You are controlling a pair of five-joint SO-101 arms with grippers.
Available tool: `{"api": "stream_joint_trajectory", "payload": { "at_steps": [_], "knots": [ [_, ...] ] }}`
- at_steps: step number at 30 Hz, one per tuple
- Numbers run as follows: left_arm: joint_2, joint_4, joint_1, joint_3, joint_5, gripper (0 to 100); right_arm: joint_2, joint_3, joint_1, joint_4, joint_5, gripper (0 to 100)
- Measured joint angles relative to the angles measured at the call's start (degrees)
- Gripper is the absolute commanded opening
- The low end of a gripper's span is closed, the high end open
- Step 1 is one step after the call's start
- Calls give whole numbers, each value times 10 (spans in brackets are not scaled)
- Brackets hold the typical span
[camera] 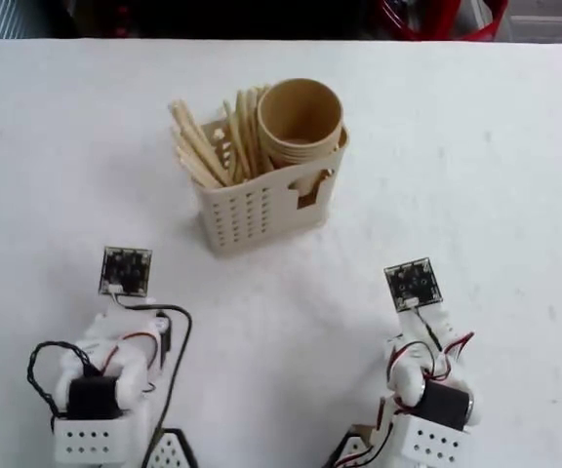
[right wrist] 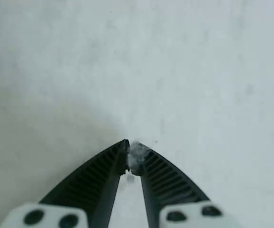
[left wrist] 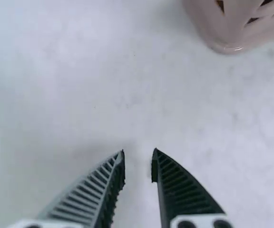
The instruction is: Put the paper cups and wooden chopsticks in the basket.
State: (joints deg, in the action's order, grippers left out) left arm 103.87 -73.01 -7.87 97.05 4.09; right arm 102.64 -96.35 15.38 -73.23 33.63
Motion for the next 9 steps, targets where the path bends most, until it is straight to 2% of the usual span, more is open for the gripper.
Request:
{"api": "stream_joint_trajectory", "payload": {
  "at_steps": [9],
  "knots": [
    [0,-3,0,0,0,107,0,0,0,0,0,18]
  ]
}}
